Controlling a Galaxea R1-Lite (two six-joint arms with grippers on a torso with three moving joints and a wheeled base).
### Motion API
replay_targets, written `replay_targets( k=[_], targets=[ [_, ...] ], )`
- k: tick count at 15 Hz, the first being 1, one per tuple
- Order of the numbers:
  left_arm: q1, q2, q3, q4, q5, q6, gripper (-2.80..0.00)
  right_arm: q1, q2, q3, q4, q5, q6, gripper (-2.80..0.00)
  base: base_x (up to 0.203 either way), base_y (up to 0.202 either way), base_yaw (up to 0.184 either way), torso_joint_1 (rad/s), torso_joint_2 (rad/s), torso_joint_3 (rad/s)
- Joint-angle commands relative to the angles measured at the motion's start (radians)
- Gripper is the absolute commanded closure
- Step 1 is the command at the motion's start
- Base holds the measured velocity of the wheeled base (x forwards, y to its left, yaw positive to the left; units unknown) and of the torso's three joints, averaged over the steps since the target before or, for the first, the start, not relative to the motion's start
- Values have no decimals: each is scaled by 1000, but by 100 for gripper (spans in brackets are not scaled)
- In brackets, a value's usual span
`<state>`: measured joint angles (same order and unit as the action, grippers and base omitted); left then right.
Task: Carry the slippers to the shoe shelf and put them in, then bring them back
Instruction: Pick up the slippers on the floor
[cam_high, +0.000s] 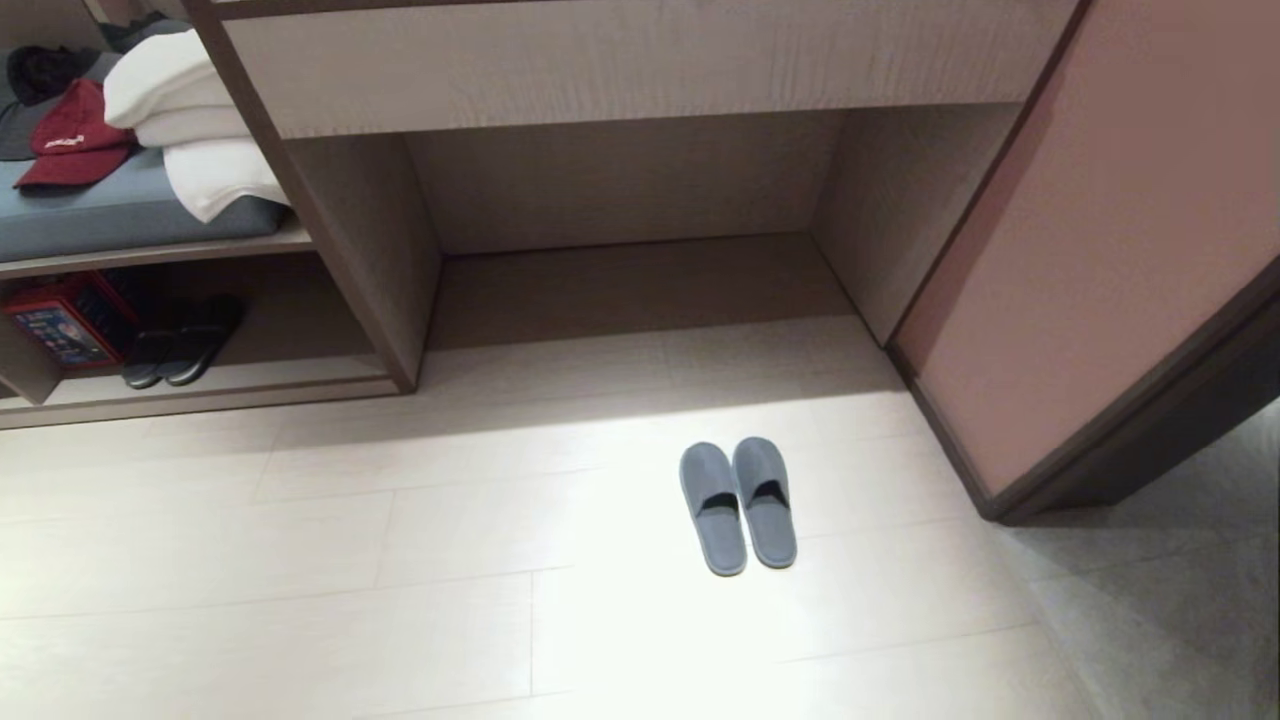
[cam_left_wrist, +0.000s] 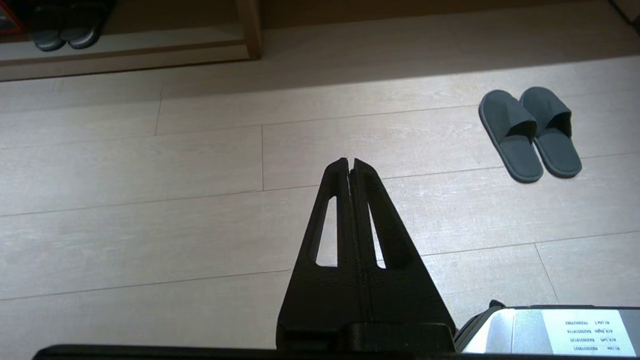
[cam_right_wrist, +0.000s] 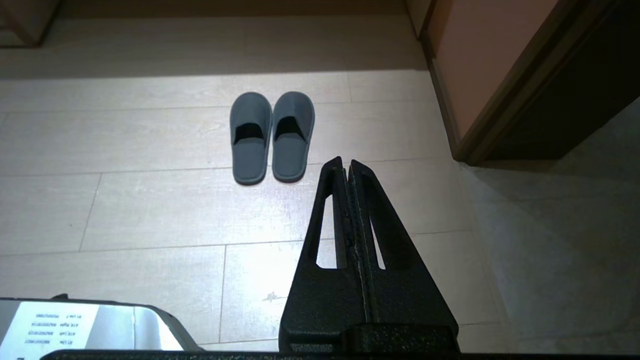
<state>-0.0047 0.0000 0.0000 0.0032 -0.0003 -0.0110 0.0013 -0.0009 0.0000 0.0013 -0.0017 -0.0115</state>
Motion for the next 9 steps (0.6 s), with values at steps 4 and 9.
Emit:
replay_targets(
  k=[4,9],
  targets=[
    [0,0,2,0,0,0,0,0,-1,0,0,0,-1,0,0,0,0,3,7,-193],
    [0,0,2,0,0,-1,0,0,-2,0,0,0,-1,0,0,0,0,1,2,-195]
  ],
)
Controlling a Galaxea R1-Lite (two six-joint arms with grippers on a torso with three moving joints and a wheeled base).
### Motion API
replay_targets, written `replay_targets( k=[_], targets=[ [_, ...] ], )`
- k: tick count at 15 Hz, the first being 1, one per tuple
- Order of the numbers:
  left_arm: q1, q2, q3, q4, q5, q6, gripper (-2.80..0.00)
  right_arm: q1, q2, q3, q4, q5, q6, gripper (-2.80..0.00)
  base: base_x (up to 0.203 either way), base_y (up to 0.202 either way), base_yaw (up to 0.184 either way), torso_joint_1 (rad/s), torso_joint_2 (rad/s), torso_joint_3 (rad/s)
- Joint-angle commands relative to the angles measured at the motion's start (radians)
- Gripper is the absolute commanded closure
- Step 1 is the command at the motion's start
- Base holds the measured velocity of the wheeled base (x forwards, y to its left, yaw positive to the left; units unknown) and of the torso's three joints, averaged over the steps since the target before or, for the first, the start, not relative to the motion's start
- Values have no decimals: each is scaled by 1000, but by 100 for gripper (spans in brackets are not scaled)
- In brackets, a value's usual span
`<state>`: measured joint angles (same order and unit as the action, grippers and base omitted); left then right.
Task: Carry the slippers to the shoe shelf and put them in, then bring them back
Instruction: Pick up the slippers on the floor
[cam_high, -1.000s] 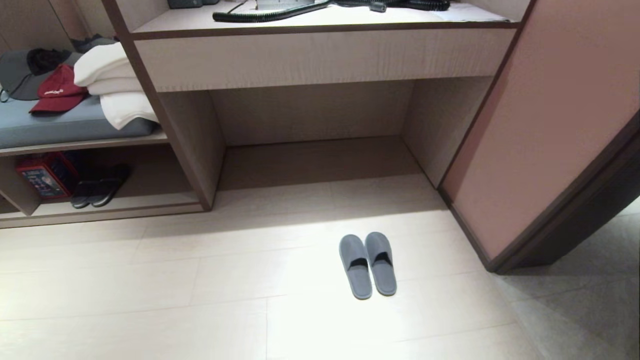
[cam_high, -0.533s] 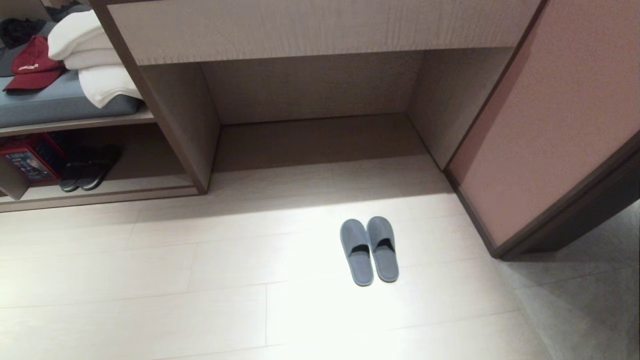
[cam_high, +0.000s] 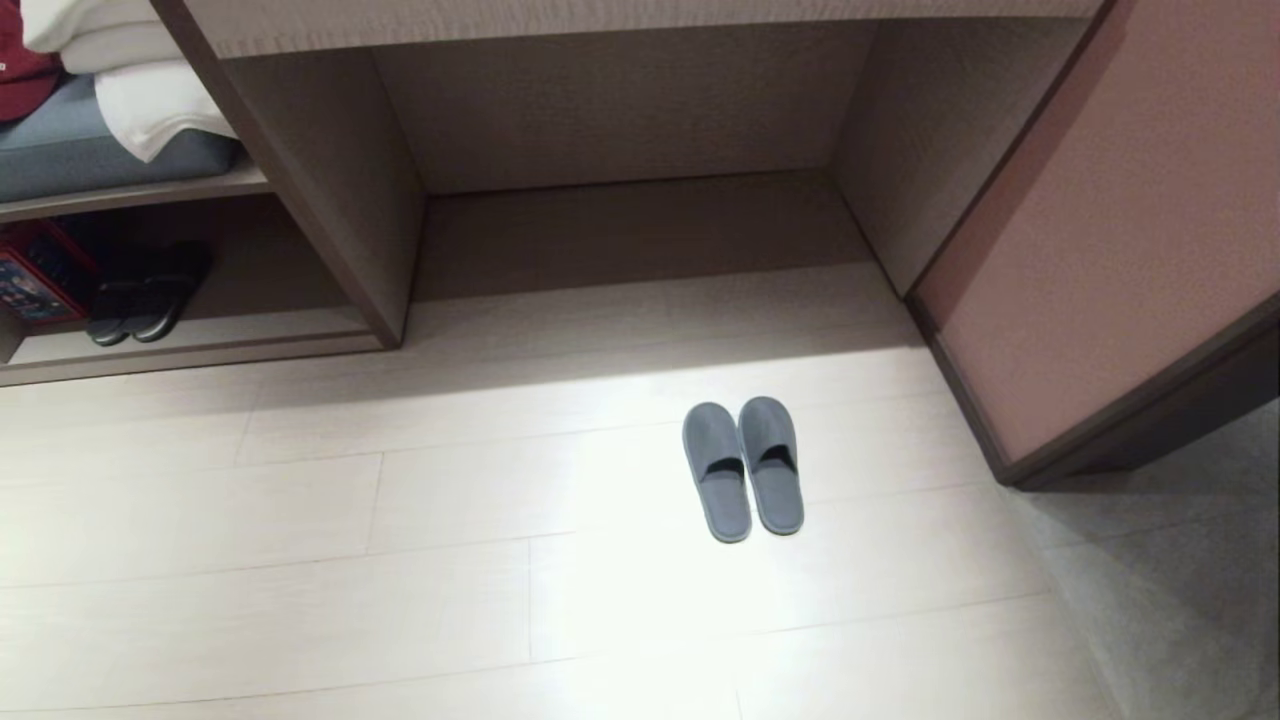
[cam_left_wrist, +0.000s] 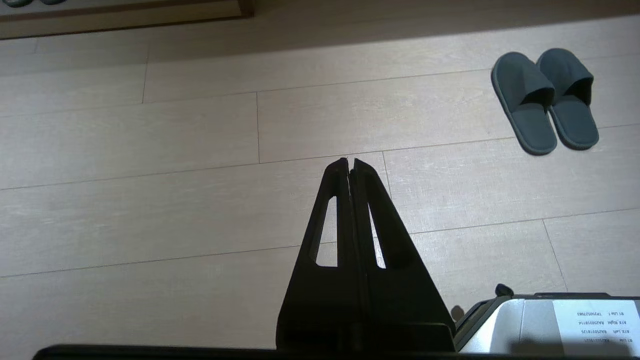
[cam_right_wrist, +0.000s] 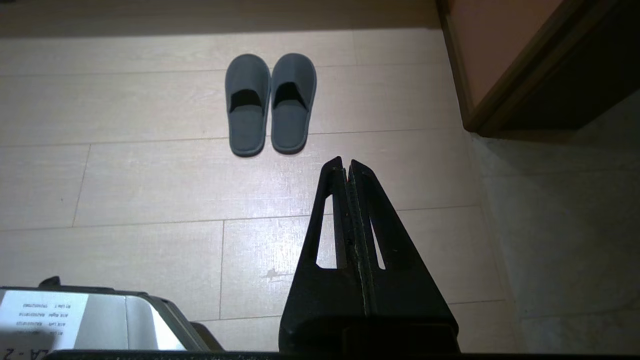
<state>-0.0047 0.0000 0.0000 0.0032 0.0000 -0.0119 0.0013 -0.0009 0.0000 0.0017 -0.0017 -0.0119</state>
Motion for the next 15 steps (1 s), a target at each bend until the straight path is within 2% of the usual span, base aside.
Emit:
replay_targets(
  k=[1,15],
  targets=[
    [0,0,2,0,0,0,0,0,-1,0,0,0,0,0,0,0,0,1,-4,-204],
    [0,0,2,0,0,0,0,0,-2,0,0,0,0,0,0,0,0,4,3,-197]
  ],
)
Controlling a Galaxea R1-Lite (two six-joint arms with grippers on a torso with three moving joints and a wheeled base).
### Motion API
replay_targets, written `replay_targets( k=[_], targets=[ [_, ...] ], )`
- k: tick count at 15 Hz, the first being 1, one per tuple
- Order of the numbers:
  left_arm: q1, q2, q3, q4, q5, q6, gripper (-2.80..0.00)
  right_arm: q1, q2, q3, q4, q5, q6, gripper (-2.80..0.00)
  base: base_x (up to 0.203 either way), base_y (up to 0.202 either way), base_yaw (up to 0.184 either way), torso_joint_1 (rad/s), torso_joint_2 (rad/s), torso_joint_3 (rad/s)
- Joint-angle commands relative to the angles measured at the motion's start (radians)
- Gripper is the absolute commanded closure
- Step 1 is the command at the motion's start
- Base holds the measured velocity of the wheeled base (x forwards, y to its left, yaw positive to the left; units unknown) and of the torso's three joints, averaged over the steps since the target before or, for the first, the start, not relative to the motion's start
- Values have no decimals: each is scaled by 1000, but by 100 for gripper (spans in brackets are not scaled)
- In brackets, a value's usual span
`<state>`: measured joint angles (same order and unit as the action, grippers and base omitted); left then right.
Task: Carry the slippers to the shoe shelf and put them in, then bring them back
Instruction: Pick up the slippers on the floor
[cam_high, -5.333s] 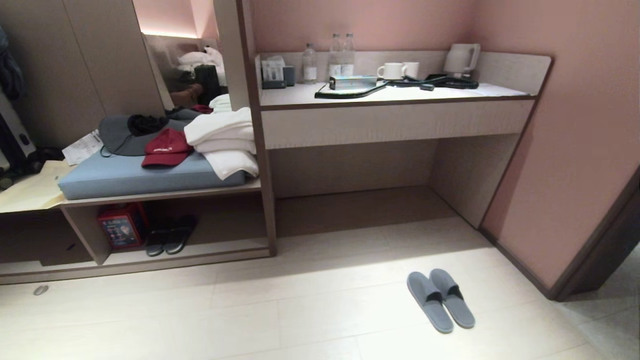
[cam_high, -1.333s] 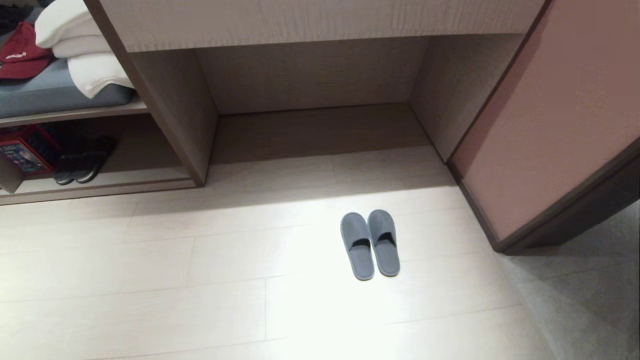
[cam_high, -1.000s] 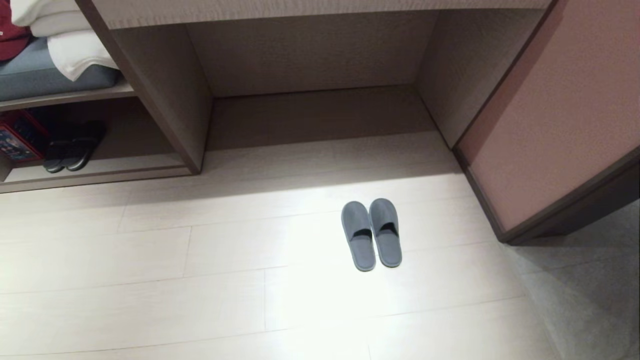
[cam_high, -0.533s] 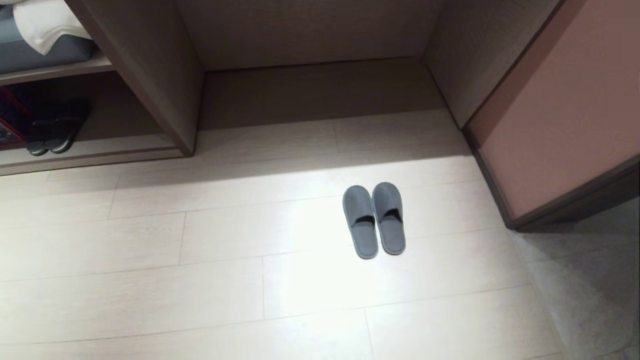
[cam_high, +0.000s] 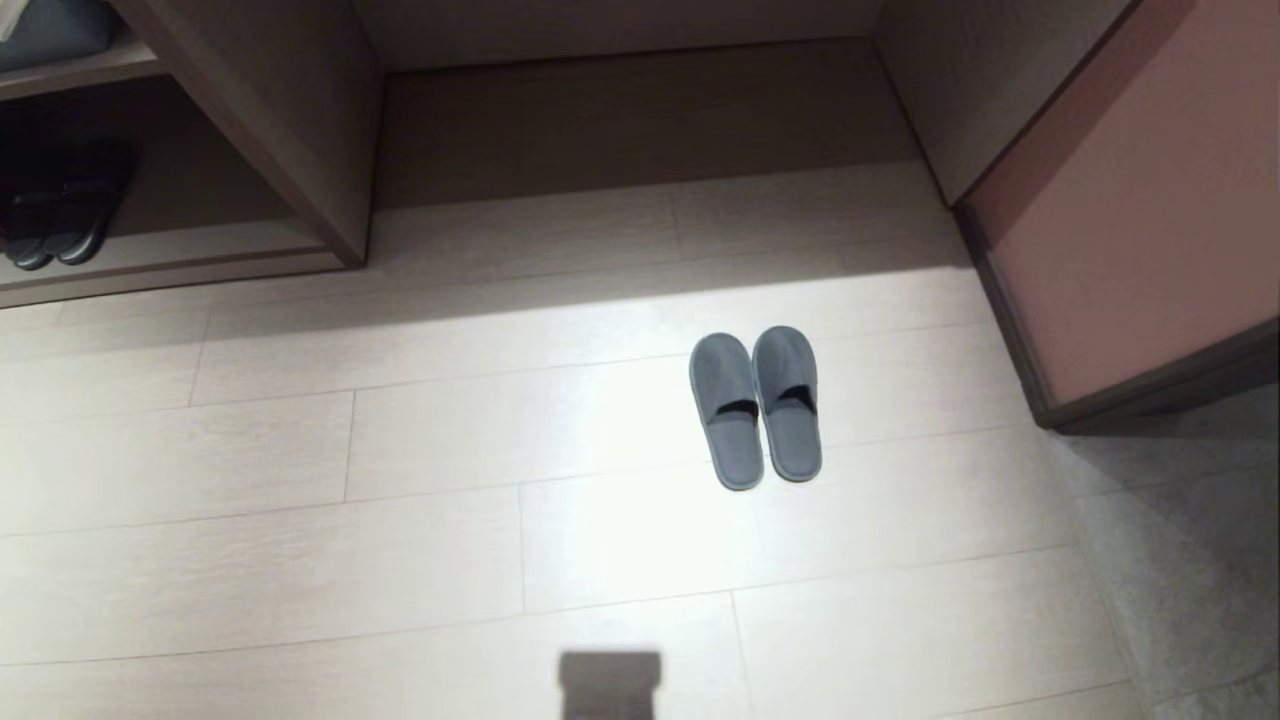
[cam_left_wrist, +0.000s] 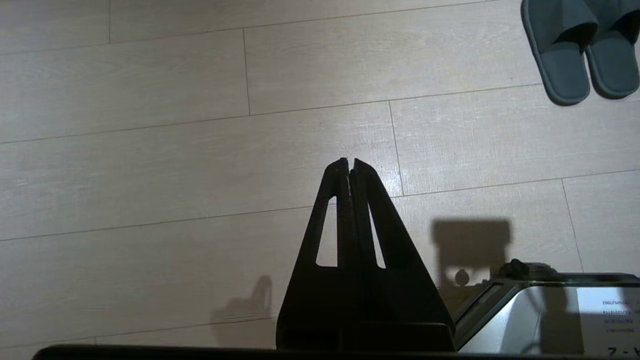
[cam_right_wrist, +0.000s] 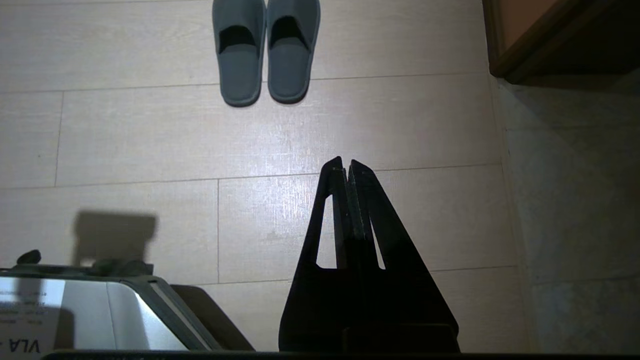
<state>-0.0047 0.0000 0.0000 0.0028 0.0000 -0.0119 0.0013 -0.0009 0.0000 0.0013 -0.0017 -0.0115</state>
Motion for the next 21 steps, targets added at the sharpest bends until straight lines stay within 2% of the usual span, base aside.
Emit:
replay_targets(
  k=[1,21],
  targets=[
    [0,0,2,0,0,0,0,0,-2,0,0,0,-1,0,0,0,0,3,7,-190],
    [0,0,2,0,0,0,0,0,1,0,2,0,-10,0,0,0,0,2,3,-198]
  ],
)
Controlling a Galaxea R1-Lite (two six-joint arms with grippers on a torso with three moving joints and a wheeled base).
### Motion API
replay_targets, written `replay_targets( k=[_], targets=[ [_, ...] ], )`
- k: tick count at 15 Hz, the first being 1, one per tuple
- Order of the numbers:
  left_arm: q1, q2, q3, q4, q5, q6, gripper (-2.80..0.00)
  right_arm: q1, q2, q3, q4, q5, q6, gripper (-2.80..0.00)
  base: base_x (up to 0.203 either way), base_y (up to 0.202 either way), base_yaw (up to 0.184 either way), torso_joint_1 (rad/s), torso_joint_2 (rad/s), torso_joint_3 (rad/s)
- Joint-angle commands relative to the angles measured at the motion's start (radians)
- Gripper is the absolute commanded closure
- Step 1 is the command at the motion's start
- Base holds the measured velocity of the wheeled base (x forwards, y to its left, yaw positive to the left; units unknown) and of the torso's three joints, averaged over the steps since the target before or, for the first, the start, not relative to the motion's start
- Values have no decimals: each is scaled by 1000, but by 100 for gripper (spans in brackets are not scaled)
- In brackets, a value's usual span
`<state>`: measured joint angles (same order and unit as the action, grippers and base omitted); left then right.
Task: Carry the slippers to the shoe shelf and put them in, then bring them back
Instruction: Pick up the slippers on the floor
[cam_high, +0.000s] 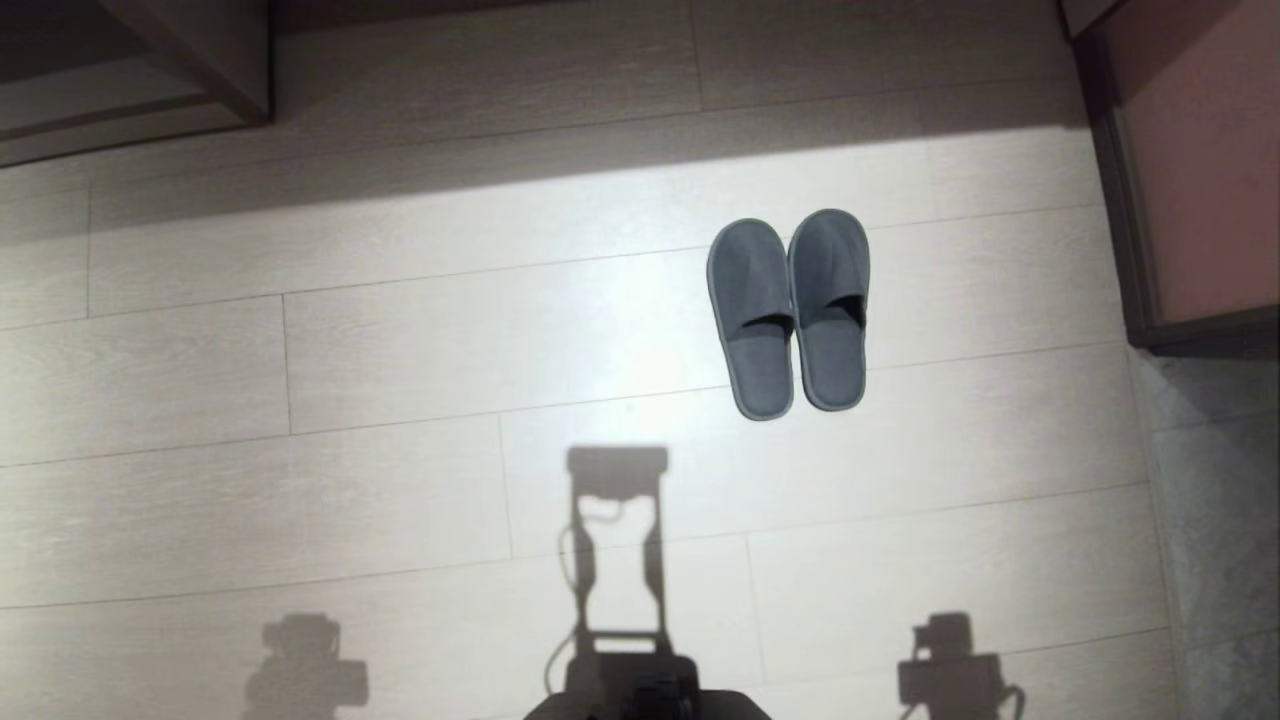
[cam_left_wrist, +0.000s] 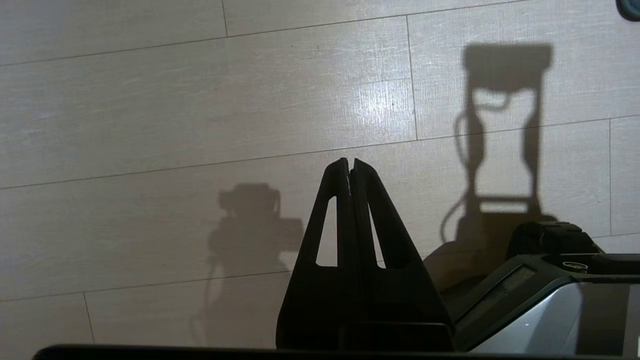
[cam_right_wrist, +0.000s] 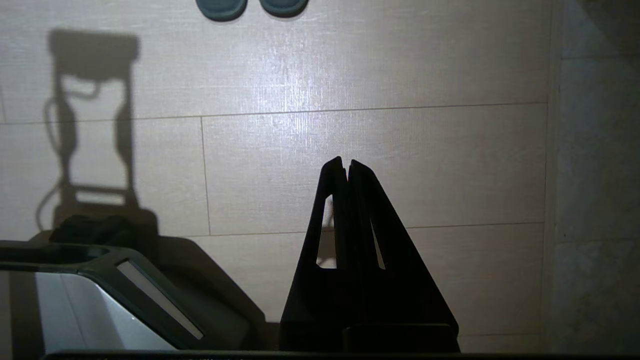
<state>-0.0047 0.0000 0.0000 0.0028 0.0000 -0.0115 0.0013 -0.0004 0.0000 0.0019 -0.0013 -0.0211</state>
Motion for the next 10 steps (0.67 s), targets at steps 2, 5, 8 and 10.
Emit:
replay_targets(
  k=[2,5,8,10],
  targets=[
    [0,0,2,0,0,-1,0,0,0,0,0,0,0,0,0,0,0,1,3,-199],
    [0,0,2,0,0,-1,0,0,0,0,0,0,1,0,0,0,0,2,1,-196],
    [0,0,2,0,0,-1,0,0,0,0,1,0,1,0,0,0,0,4,2,-198],
    [0,0,2,0,0,-1,0,0,0,0,1,0,1,0,0,0,0,3,3,-195]
  ],
)
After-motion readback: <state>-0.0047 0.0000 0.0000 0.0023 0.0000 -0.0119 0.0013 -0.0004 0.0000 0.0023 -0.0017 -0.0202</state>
